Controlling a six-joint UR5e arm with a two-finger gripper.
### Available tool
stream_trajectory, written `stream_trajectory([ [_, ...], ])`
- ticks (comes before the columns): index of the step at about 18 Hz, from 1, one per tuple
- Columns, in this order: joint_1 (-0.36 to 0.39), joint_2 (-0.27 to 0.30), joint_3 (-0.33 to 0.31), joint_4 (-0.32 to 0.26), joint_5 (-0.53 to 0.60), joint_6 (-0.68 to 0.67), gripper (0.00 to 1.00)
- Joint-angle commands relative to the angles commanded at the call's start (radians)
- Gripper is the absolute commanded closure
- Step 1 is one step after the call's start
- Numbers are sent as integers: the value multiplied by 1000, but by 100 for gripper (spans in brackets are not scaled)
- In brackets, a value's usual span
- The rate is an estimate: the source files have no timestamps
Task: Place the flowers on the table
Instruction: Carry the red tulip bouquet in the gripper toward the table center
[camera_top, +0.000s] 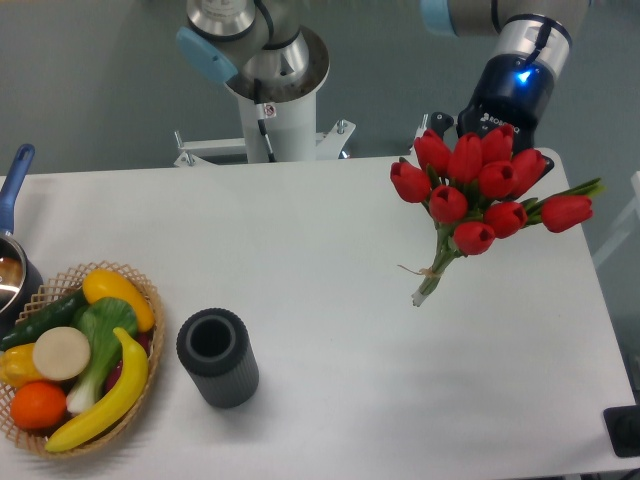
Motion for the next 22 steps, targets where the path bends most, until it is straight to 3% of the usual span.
stream_trajectory([
  [12, -2, 17, -34, -2, 37, 0, 59],
  [22, -66, 55, -17, -2, 394, 2, 59],
])
